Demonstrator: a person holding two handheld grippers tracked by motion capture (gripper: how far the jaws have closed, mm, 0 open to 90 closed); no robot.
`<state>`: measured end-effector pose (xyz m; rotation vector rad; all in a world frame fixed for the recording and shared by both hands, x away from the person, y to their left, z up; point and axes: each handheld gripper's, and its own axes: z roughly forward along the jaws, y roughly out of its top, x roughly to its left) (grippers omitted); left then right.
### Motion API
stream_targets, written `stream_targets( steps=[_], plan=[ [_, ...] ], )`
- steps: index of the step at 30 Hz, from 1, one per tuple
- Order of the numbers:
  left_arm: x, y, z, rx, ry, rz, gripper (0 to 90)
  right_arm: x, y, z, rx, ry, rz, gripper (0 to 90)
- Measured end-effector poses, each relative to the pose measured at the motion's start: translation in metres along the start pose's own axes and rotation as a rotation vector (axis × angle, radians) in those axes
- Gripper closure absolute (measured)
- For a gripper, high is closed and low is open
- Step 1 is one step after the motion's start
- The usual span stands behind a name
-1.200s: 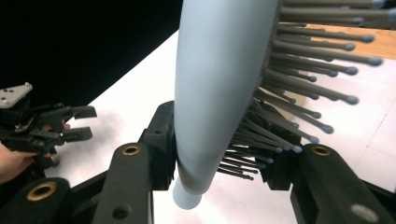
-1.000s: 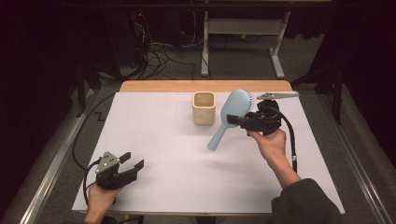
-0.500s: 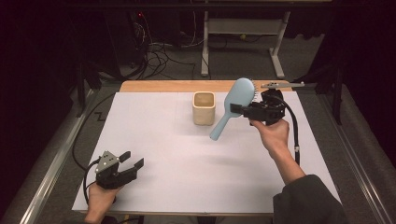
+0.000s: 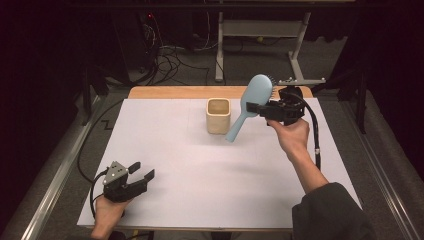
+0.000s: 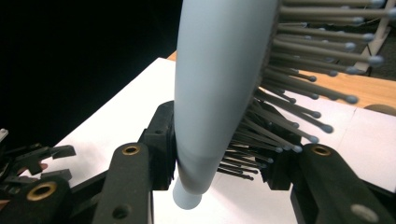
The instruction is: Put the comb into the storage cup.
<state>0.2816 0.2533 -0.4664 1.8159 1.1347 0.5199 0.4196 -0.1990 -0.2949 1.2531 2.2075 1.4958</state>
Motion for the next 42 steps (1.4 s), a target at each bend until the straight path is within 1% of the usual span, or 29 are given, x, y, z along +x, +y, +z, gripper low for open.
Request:
stream_targets(
  steps=[9,19,26,29,33,42],
  plan=[
    [0.000,0.000,0.000,0.000,0.001,0.002,37.2,-0.003,0.008,0.005,-0.004,-0.012,0.009,56.2],
    [0.000,0.000,0.000,0.003,0.006,0.007,37.2,-0.008,0.016,0.008,-0.024,-0.017,0.022,56.2],
    [0.000,0.000,0.000,0.003,0.005,0.008,37.2,-0.010,0.024,0.012,-0.024,-0.030,0.025,56.2],
    [0.000,0.000,0.000,0.003,0.006,0.008,37.2,-0.010,0.028,0.015,-0.032,-0.027,0.031,56.3],
    [0.000,0.000,0.000,0.003,0.005,0.006,37.1,-0.012,0.031,0.019,-0.031,-0.036,0.041,56.3],
    [0.000,0.000,0.000,0.004,0.002,0.010,37.1,-0.014,0.040,0.028,-0.035,-0.060,0.043,56.3]
  ],
)
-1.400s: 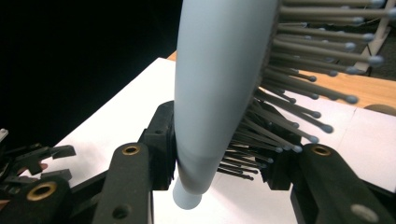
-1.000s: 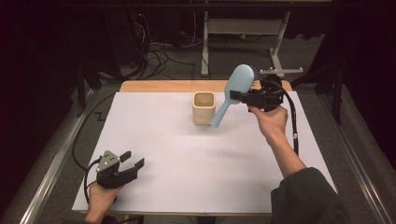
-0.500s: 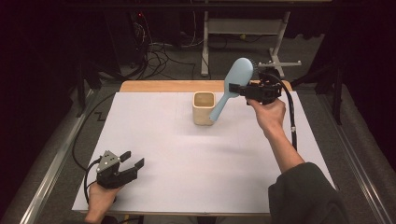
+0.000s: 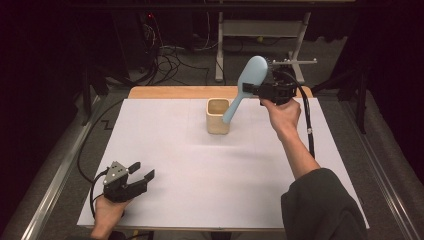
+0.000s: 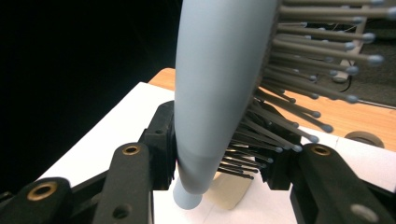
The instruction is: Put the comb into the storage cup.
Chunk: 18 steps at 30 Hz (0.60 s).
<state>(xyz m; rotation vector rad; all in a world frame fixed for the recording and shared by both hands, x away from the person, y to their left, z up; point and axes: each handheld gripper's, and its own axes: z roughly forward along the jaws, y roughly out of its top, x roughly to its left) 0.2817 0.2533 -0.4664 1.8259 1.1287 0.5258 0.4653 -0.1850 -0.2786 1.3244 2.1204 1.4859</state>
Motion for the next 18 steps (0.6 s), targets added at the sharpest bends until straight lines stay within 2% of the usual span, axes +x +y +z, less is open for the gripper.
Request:
stream_targets(
  steps=[10,18],
  plan=[
    [0.000,0.000,-0.001,-0.006,0.001,-0.003,37.1,-0.003,0.009,0.006,-0.021,-0.037,0.017,56.3],
    [0.000,0.000,0.000,-0.004,-0.003,-0.001,37.1,0.003,0.015,0.016,-0.022,-0.054,0.010,56.3]
  ],
)
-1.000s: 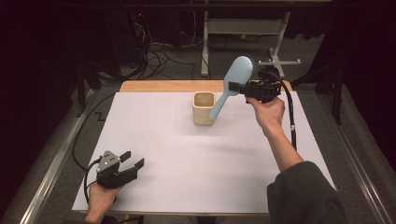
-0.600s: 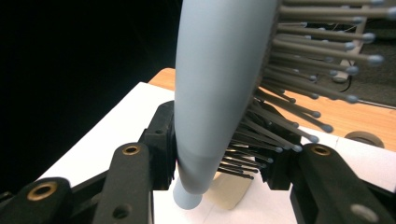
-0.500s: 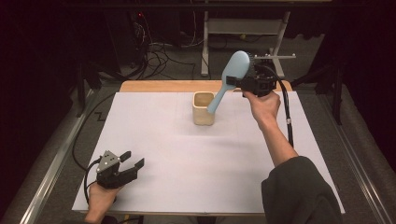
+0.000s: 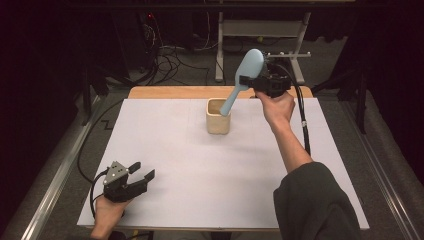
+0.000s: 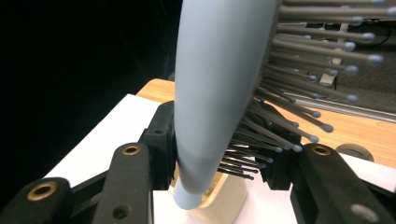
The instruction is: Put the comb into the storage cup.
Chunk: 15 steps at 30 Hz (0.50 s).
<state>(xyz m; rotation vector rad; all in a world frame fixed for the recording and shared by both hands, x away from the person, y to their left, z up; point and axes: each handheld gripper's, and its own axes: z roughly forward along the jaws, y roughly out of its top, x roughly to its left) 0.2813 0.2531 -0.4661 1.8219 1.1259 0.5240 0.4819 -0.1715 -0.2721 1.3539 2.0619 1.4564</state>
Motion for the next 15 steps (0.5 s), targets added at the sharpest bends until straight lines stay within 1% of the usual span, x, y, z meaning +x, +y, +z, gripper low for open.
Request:
stream_targets(
  steps=[8,15],
  plan=[
    [-0.001,0.000,0.000,0.000,-0.003,0.001,37.2,0.006,0.005,0.010,0.004,-0.021,-0.016,56.2],
    [-0.001,0.000,0.000,0.000,-0.004,0.004,37.2,0.006,0.003,0.018,0.007,-0.033,-0.016,56.2]
  ],
)
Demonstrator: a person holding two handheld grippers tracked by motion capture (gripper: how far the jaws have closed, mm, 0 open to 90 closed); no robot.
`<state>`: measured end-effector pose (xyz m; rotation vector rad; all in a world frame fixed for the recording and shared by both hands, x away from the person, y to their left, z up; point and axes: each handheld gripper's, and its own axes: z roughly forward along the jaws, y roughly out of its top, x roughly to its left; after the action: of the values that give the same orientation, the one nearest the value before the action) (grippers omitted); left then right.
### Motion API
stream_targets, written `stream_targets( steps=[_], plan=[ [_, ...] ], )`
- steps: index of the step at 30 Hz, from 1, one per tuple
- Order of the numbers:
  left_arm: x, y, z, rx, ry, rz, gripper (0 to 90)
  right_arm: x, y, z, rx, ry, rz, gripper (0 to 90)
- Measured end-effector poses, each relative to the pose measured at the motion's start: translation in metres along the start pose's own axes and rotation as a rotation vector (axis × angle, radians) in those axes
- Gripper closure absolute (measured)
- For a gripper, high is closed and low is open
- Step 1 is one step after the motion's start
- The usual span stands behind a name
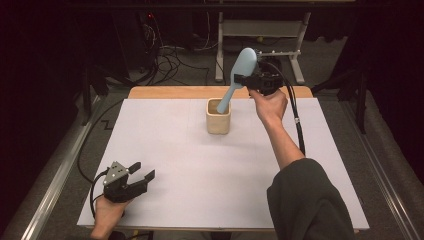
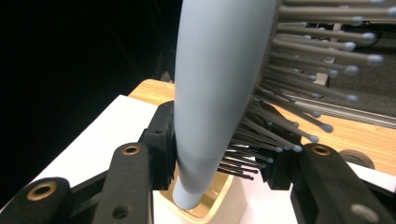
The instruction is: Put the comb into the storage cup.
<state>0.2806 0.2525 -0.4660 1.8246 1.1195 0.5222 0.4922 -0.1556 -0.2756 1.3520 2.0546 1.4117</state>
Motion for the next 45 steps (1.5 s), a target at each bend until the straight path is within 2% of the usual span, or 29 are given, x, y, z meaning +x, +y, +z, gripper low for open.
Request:
stream_targets(
  steps=[24,45],
  plan=[
    [-0.001,0.000,-0.001,-0.003,0.009,0.008,36.8,-0.002,-0.016,0.022,0.040,-0.034,-0.008,55.3],
    [-0.001,0.000,0.000,-0.002,-0.002,0.010,36.3,-0.002,-0.033,0.037,0.088,-0.051,-0.026,54.8]
  ],
)
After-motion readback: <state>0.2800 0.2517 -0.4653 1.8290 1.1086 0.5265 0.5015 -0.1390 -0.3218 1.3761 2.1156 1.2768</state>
